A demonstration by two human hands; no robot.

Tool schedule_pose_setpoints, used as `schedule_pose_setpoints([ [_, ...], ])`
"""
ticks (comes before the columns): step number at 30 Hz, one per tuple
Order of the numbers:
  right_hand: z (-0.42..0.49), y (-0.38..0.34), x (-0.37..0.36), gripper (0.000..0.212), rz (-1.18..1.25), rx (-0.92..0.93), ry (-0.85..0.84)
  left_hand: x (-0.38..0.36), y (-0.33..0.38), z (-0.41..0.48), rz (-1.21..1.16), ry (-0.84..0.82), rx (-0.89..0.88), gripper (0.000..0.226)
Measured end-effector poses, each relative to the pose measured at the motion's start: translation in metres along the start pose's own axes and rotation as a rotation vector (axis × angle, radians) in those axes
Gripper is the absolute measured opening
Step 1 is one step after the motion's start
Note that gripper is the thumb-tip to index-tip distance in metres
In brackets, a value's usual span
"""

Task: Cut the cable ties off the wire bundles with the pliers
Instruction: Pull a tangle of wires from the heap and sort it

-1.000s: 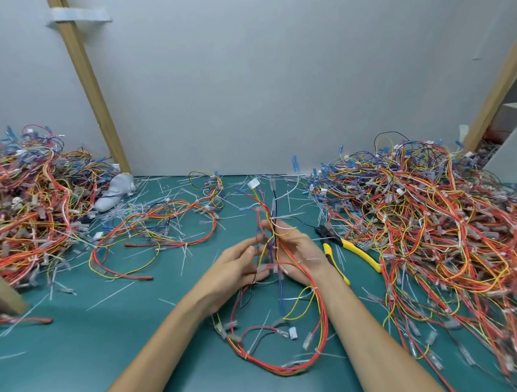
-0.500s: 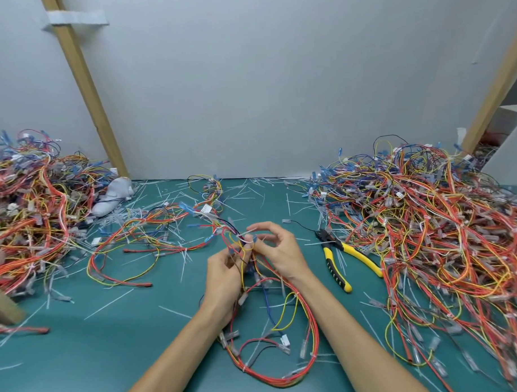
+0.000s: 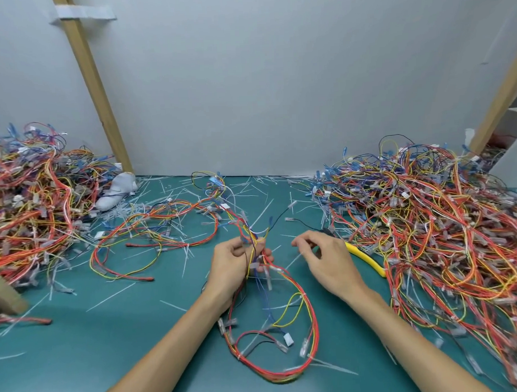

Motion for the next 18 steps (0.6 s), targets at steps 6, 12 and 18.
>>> schedule_pose_setpoints([
  [6, -0.028, -0.026, -0.022, 0.040, 0.034, 0.010, -0.173, -0.002, 0.004, 0.013, 0.001, 0.034, -0.035, 0.007],
  [12, -0.032, -0.023, -0.029, 0.027, -0.061, 0.071, -0.157, -0.003, -0.001, 0.012, 0.078, -0.047, -0.060, 0.012],
  [18, -0.034, -0.023, -0.031, 0.030, -0.091, 0.084, -0.204, -0.003, 0.000, 0.008, 0.103, -0.082, -0.065, 0.016],
])
Point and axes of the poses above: each hand's wrist, its own z-axis towards the middle knuckle, its own x-axis out of the back of the hand, y = z × x, the point moved 6 cm from there along z, towards the middle knuckle, and after that the axes turned 7 degrees about x, right-handed, at the moved point
